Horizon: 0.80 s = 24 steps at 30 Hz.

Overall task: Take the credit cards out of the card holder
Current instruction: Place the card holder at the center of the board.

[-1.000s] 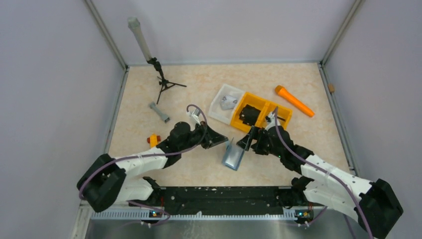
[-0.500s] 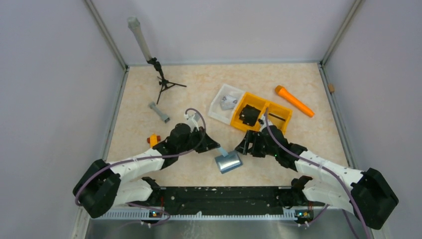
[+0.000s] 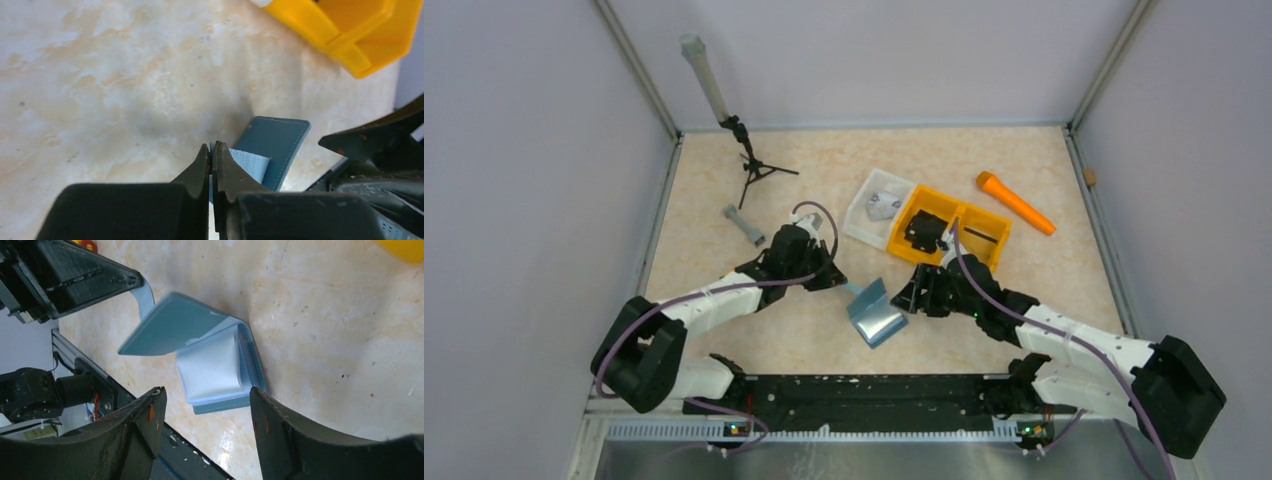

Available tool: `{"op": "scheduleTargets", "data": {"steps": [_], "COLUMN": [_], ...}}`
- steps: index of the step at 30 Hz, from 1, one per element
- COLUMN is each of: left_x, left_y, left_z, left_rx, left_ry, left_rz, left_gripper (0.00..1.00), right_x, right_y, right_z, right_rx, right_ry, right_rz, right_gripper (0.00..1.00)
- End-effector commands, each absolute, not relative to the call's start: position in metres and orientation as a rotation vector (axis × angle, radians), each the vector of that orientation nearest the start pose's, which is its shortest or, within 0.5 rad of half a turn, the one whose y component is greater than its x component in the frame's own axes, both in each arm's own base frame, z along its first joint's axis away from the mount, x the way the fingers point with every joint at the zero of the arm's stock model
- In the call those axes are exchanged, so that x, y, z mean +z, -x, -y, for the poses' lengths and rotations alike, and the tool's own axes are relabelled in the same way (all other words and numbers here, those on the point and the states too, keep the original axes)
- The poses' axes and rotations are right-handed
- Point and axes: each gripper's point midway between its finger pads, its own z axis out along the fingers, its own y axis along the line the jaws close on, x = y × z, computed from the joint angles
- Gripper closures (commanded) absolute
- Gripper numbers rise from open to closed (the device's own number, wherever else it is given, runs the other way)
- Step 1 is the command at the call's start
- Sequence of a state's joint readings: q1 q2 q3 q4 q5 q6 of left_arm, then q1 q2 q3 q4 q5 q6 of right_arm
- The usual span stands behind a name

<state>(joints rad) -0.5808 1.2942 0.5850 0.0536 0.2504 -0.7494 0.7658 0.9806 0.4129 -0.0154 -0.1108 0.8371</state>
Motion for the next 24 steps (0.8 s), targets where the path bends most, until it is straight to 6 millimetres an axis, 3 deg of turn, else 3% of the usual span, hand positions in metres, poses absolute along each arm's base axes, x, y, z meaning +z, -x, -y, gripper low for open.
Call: {"op": "scheduleTargets", "data": {"steps": [1, 7, 24], "left_x": [0.078, 0.083, 0.058], "left_y": [-0.260, -0.269, -0.242], "left_z": [0.225, 0.184, 0.186], "left_rx": [-0.737, -0.433, -0.207], "left_ry": [-0.019, -0.005, -0.111], "left_rz": [-2.430, -2.423, -2.475], "left_gripper": [1.00, 1.00, 1.00], "right_x": [0.096, 0.085, 0.081], "right_y": [-0.182, -0.173, -0.171], "right_z": [-0.257, -0.268, -0.302], "right_rx": [1.017, 1.052, 1.172], "right_ry": [-0.005, -0.018, -0.016], "right_rz": [-2.354, -2.405, -2.426], "right_gripper": [0.36, 0.36, 0.36]}}
